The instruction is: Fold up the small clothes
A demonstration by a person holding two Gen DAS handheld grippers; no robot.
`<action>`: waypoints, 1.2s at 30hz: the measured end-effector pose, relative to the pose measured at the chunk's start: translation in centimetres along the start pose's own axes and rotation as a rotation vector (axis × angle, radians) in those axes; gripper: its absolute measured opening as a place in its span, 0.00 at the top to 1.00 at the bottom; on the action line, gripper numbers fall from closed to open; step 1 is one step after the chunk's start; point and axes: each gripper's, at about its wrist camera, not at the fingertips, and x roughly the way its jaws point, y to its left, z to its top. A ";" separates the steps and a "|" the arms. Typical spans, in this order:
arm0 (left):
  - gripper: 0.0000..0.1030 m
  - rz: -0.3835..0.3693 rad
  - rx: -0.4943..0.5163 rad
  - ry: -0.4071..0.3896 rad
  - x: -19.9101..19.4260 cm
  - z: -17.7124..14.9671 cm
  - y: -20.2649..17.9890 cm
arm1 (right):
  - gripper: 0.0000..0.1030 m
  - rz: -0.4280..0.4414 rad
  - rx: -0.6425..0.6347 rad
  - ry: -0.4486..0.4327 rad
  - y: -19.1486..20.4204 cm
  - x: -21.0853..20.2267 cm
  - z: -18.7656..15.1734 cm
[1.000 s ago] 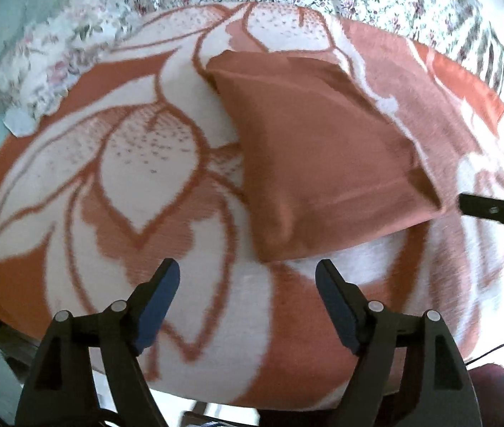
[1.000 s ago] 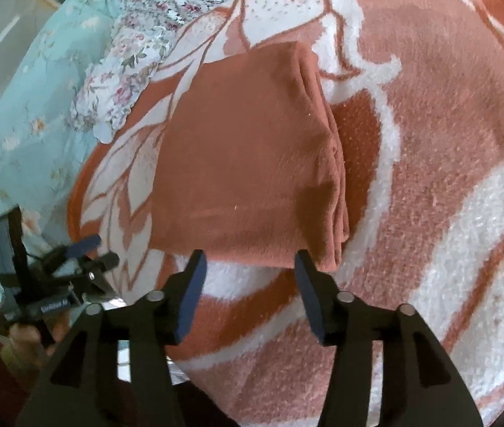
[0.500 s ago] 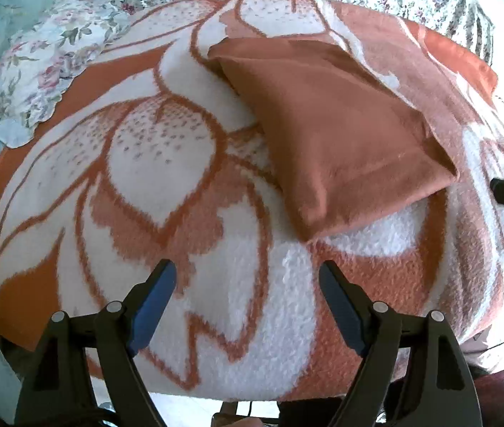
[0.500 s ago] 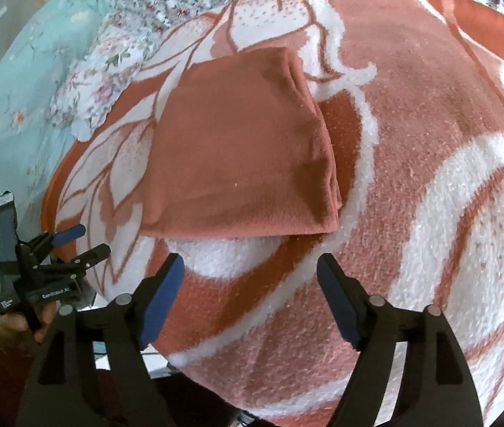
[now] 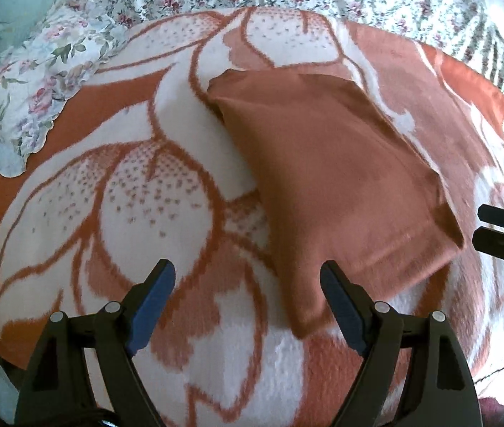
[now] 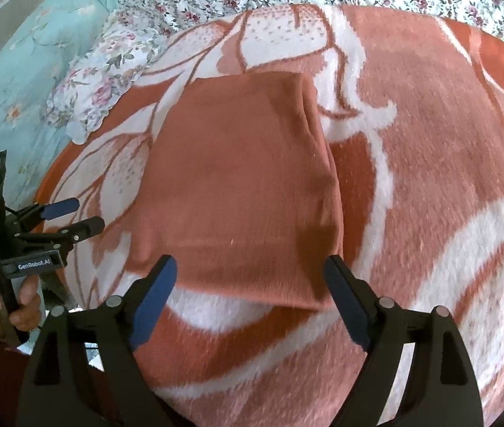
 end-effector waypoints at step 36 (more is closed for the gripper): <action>0.19 0.031 -0.033 -0.026 1.2 5.1 -1.3 | 0.17 0.026 -0.035 0.032 0.3 4.2 6.9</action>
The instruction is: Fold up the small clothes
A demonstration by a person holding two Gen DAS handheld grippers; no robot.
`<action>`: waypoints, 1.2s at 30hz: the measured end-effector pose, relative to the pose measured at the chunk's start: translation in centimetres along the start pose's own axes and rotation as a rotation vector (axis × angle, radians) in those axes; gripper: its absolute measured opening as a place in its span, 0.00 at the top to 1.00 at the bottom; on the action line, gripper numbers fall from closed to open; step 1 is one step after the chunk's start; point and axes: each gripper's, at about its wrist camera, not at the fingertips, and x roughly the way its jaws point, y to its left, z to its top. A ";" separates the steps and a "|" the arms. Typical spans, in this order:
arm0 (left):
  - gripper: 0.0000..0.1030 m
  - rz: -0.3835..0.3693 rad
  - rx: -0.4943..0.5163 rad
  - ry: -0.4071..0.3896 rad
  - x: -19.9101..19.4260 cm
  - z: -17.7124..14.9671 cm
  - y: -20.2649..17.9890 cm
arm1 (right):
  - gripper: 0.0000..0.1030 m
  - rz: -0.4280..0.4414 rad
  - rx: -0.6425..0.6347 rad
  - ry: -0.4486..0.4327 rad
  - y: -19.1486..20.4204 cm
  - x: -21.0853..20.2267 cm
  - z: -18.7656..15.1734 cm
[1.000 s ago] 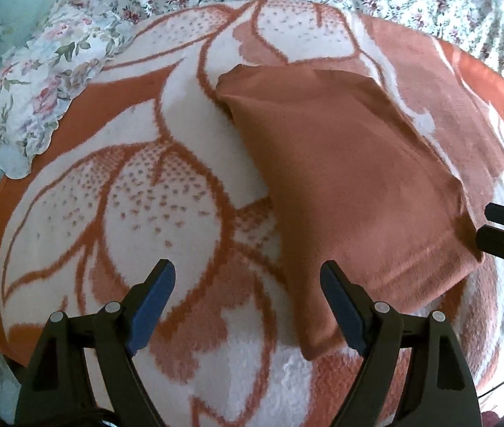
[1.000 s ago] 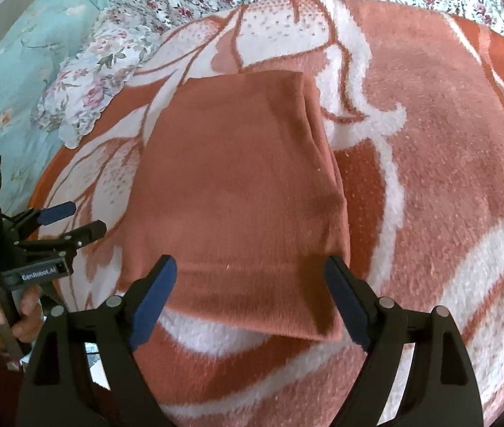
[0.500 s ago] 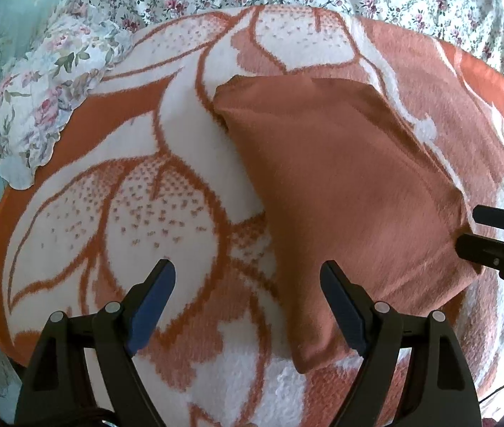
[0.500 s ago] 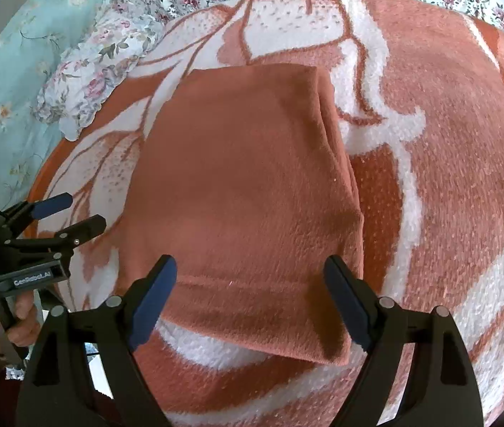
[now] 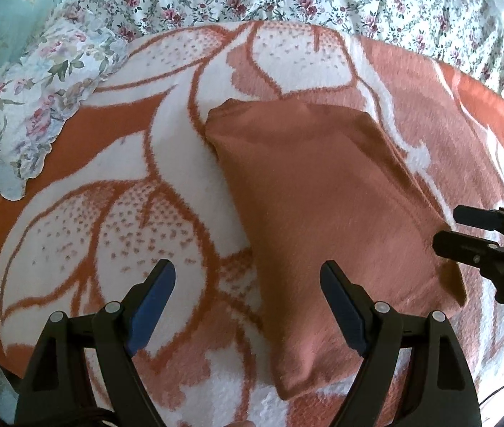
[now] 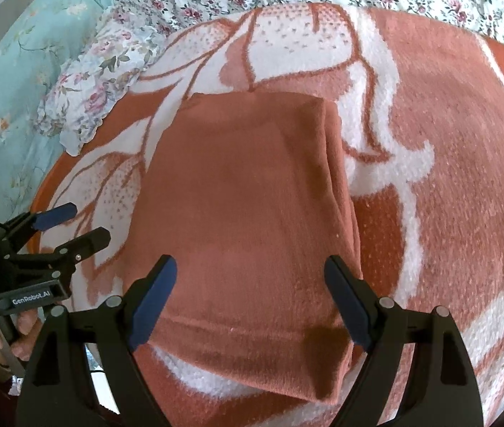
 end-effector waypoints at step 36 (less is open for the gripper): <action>0.19 0.043 0.003 -0.016 0.8 0.4 -0.5 | 0.17 0.008 -0.010 0.006 -0.5 0.8 0.7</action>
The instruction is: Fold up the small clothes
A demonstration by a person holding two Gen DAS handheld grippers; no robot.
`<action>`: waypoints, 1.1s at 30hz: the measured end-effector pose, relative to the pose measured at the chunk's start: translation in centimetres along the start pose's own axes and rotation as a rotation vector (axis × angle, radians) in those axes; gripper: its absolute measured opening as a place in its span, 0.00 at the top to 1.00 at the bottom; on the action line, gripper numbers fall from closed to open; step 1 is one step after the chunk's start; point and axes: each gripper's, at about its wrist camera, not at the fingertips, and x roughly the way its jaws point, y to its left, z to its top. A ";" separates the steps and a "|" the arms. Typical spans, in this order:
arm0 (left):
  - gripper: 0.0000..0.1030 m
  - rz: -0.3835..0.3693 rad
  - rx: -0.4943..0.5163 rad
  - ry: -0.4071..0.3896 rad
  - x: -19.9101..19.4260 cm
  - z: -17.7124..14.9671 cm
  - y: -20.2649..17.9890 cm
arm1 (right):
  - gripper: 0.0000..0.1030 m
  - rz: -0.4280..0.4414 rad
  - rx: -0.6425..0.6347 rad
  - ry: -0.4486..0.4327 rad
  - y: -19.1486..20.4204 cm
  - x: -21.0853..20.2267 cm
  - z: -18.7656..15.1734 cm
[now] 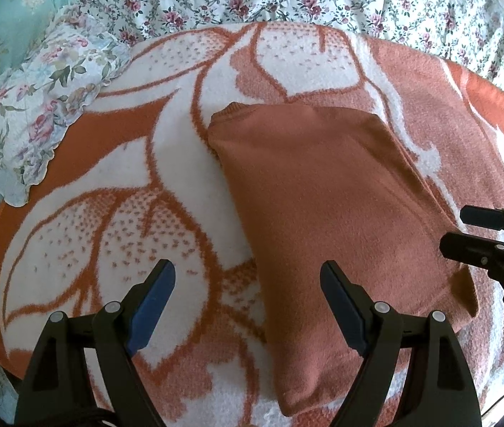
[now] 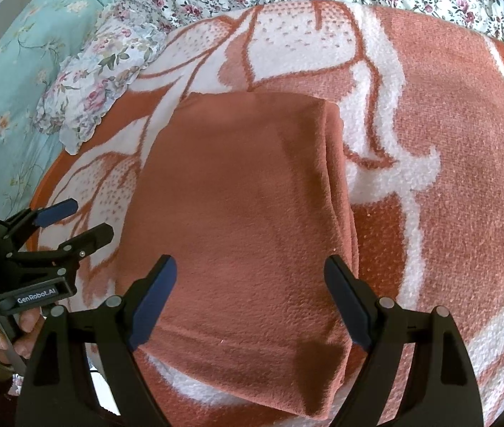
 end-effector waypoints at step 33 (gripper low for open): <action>0.18 -0.003 -0.015 0.000 0.3 0.5 0.4 | 0.17 0.008 0.001 -0.006 -0.4 0.0 0.5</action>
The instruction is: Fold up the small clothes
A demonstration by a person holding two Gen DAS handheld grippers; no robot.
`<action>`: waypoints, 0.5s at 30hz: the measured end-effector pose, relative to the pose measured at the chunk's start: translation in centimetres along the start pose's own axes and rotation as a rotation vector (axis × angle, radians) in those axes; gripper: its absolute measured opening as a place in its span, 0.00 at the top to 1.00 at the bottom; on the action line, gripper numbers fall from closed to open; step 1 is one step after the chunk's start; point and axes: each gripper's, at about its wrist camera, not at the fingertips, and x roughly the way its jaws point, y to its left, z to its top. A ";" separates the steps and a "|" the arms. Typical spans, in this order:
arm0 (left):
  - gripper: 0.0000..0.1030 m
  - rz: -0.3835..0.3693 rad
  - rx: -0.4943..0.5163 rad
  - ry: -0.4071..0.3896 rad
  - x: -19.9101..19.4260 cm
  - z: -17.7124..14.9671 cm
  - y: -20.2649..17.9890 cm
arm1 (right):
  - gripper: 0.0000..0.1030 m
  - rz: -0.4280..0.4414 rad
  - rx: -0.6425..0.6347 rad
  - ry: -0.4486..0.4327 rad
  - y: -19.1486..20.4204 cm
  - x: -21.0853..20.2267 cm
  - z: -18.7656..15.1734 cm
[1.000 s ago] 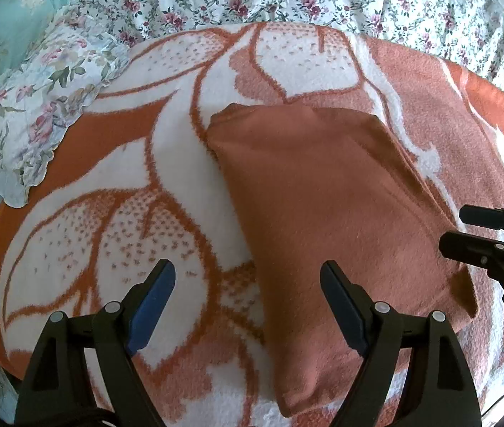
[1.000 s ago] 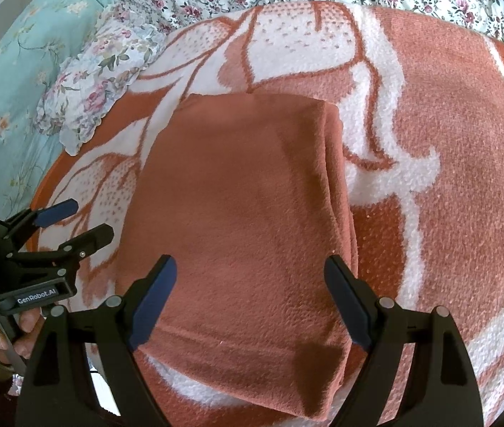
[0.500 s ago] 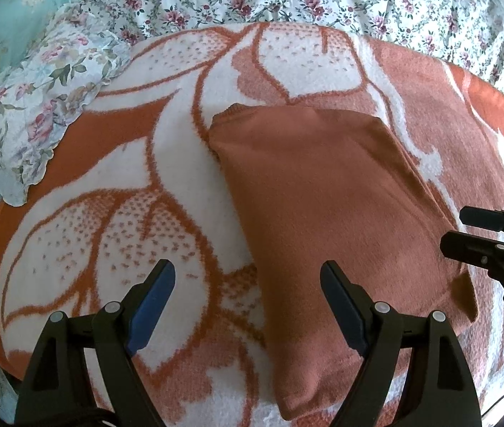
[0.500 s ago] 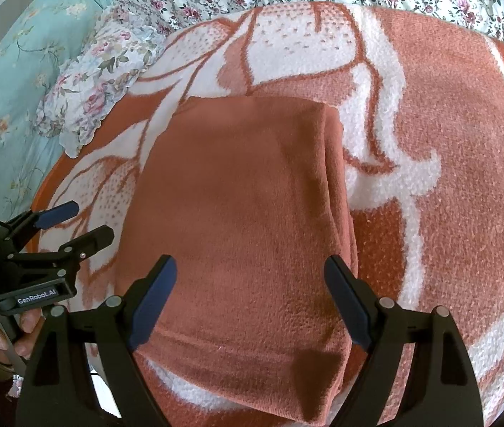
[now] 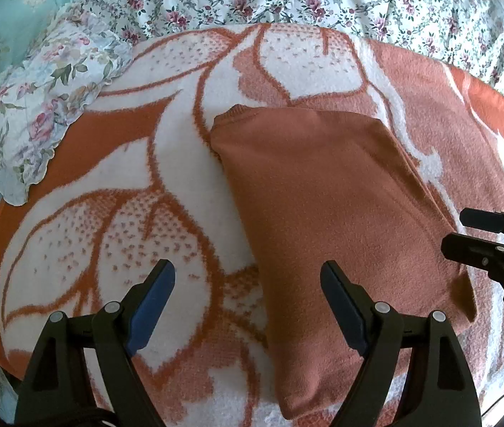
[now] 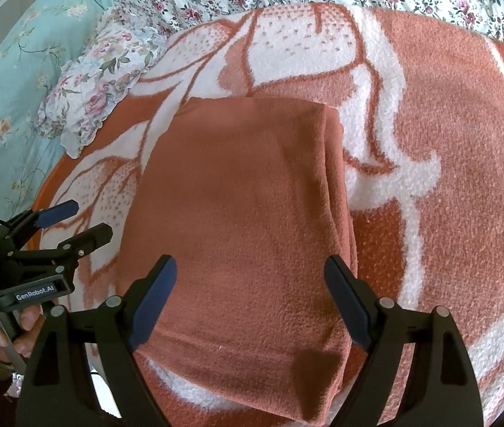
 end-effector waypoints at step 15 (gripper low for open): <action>0.18 -0.011 -0.007 0.007 0.2 0.0 0.0 | 0.17 -0.001 -0.004 -0.001 0.2 0.0 -0.2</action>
